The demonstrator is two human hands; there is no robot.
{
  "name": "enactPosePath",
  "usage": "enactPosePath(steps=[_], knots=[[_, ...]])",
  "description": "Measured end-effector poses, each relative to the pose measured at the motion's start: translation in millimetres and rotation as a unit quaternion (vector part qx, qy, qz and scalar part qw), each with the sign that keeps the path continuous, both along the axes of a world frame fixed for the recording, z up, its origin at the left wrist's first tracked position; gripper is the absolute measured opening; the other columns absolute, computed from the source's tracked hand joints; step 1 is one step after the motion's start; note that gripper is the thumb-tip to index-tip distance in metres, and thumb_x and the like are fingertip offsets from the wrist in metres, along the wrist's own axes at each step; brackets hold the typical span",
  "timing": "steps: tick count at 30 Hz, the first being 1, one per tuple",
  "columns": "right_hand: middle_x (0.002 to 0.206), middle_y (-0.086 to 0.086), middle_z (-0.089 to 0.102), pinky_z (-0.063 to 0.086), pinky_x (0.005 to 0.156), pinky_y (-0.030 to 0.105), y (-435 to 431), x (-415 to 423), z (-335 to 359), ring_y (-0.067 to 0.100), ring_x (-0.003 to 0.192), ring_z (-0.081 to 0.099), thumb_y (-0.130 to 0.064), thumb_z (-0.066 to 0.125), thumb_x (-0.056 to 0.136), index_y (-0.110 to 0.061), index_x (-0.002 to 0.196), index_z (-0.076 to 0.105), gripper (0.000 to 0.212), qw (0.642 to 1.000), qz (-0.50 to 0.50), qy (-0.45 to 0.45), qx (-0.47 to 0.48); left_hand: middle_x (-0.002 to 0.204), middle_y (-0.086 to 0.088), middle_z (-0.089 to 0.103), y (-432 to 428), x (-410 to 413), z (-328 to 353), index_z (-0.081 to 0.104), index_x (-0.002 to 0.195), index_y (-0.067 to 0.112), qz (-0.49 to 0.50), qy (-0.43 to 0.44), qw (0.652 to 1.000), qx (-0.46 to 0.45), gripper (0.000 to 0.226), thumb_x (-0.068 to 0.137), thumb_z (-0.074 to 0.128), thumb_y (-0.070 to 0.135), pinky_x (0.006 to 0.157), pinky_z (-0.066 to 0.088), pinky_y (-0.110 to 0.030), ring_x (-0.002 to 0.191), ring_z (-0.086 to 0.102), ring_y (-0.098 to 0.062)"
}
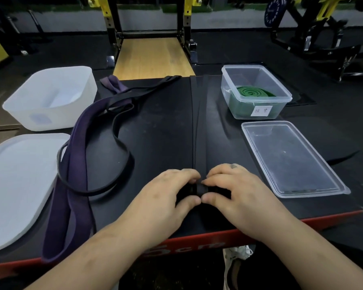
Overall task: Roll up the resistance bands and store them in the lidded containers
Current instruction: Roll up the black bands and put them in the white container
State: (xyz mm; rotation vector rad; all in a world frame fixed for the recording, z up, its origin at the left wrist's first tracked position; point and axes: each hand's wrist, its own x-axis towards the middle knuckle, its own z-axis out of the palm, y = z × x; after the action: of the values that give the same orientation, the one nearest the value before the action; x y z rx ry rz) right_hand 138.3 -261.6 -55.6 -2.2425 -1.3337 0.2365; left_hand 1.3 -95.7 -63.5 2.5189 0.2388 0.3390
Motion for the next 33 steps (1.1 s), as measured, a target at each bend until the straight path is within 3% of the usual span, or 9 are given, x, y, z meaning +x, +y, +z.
enactPosePath(steps=[4, 6, 9, 14, 19, 23, 27, 30, 33], knots=[[0.113, -0.028, 0.058, 0.032, 0.096, 0.008, -0.1, 0.2, -1.2, -0.006, 0.114, 0.045, -0.05, 0.064, 0.094, -0.041, 0.128, 0.066, 0.034, 1.0, -0.004, 0.004, -0.004, 0.113, 0.026, 0.061, 3.5, 5.6, -1.3, 0.063, 0.123, 0.038, -0.004, -0.018, 0.999, 0.028, 0.029, 0.094, 0.068, 0.038, 0.102, 0.039, -0.015, 0.119, 0.049, 0.006], [0.11, -0.029, 0.06, 0.035, 0.094, 0.008, -1.7, -3.1, -0.9, -0.006, 0.115, 0.047, -0.049, 0.07, 0.09, -0.047, 0.124, 0.061, 0.036, 0.999, -0.023, 0.028, 0.014, 0.111, 0.026, 0.06, 4.9, 8.4, 0.5, 0.063, 0.124, 0.037, 0.002, -0.013, 0.999, 0.03, 0.028, 0.096, 0.065, 0.039, 0.102, 0.037, -0.016, 0.119, 0.048, 0.005], [0.105, -0.03, 0.062, 0.037, 0.094, 0.009, -0.4, -2.6, -2.1, -0.004, 0.115, 0.05, -0.042, 0.077, 0.087, -0.045, 0.117, 0.066, 0.032, 0.998, -0.036, 0.031, 0.038, 0.113, 0.029, 0.056, 4.8, 9.7, 0.8, 0.061, 0.129, 0.037, 0.007, -0.01, 0.999, 0.033, 0.031, 0.098, 0.061, 0.041, 0.104, 0.035, -0.016, 0.121, 0.045, 0.007], [0.106, -0.027, 0.065, 0.039, 0.099, 0.017, 5.7, -0.2, -2.4, -0.002, 0.113, 0.051, -0.037, 0.07, 0.095, -0.039, 0.122, 0.071, 0.028, 0.998, -0.036, 0.013, 0.05, 0.115, 0.026, 0.058, 5.0, 13.2, 0.2, 0.054, 0.127, 0.046, 0.014, -0.003, 1.0, 0.017, 0.033, 0.096, 0.062, 0.044, 0.104, 0.04, -0.023, 0.12, 0.047, 0.004], [0.102, -0.037, 0.056, 0.034, 0.092, 0.006, 1.8, -2.6, -0.7, -0.007, 0.111, 0.05, -0.045, 0.074, 0.088, -0.055, 0.123, 0.055, 0.041, 0.997, -0.056, 0.031, 0.04, 0.114, 0.023, 0.062, 11.0, 23.6, 1.5, 0.065, 0.126, 0.035, 0.021, -0.006, 0.999, 0.03, 0.03, 0.098, 0.061, 0.042, 0.106, 0.04, -0.029, 0.123, 0.046, 0.0], [0.102, -0.04, 0.054, 0.026, 0.098, 0.0, 7.4, 2.3, -1.7, -0.006, 0.119, 0.048, -0.038, 0.073, 0.092, -0.043, 0.127, 0.068, 0.035, 0.996, -0.07, 0.007, 0.048, 0.124, 0.021, 0.059, 9.2, 22.8, 2.8, 0.056, 0.136, 0.036, 0.025, 0.001, 0.999, 0.034, 0.038, 0.099, 0.06, 0.043, 0.108, 0.034, -0.026, 0.123, 0.044, 0.001], [0.115, -0.03, 0.06, 0.024, 0.107, 0.004, 10.2, 6.6, -2.0, -0.01, 0.119, 0.044, -0.043, 0.065, 0.095, -0.039, 0.133, 0.065, 0.039, 0.997, -0.06, 0.002, 0.039, 0.122, 0.022, 0.06, 10.9, 25.8, 2.2, 0.057, 0.134, 0.037, 0.02, -0.003, 0.999, 0.035, 0.039, 0.096, 0.065, 0.039, 0.111, 0.034, -0.029, 0.126, 0.044, 0.001], [0.121, -0.023, 0.064, 0.015, 0.121, 0.017, 12.5, 7.2, -4.4, -0.004, 0.124, 0.045, -0.052, 0.069, 0.09, -0.038, 0.136, 0.062, 0.049, 0.999, -0.042, -0.023, 0.022, 0.122, 0.019, 0.062, 12.6, 29.9, 0.5, 0.059, 0.135, 0.033, 0.031, -0.006, 0.999, 0.03, 0.039, 0.097, 0.064, 0.038, 0.112, 0.034, -0.034, 0.128, 0.044, -0.003], [0.118, -0.017, 0.069, 0.016, 0.119, 0.021, 13.9, 10.3, -4.7, -0.003, 0.124, 0.046, -0.042, 0.076, 0.089, -0.034, 0.129, 0.068, 0.041, 0.997, -0.037, -0.03, 0.06, 0.121, 0.019, 0.061, 10.8, 29.5, 0.9, 0.06, 0.133, 0.032, 0.031, -0.015, 0.999, 0.022, 0.036, 0.098, 0.063, 0.036, 0.111, 0.033, -0.031, 0.126, 0.043, -0.002]])
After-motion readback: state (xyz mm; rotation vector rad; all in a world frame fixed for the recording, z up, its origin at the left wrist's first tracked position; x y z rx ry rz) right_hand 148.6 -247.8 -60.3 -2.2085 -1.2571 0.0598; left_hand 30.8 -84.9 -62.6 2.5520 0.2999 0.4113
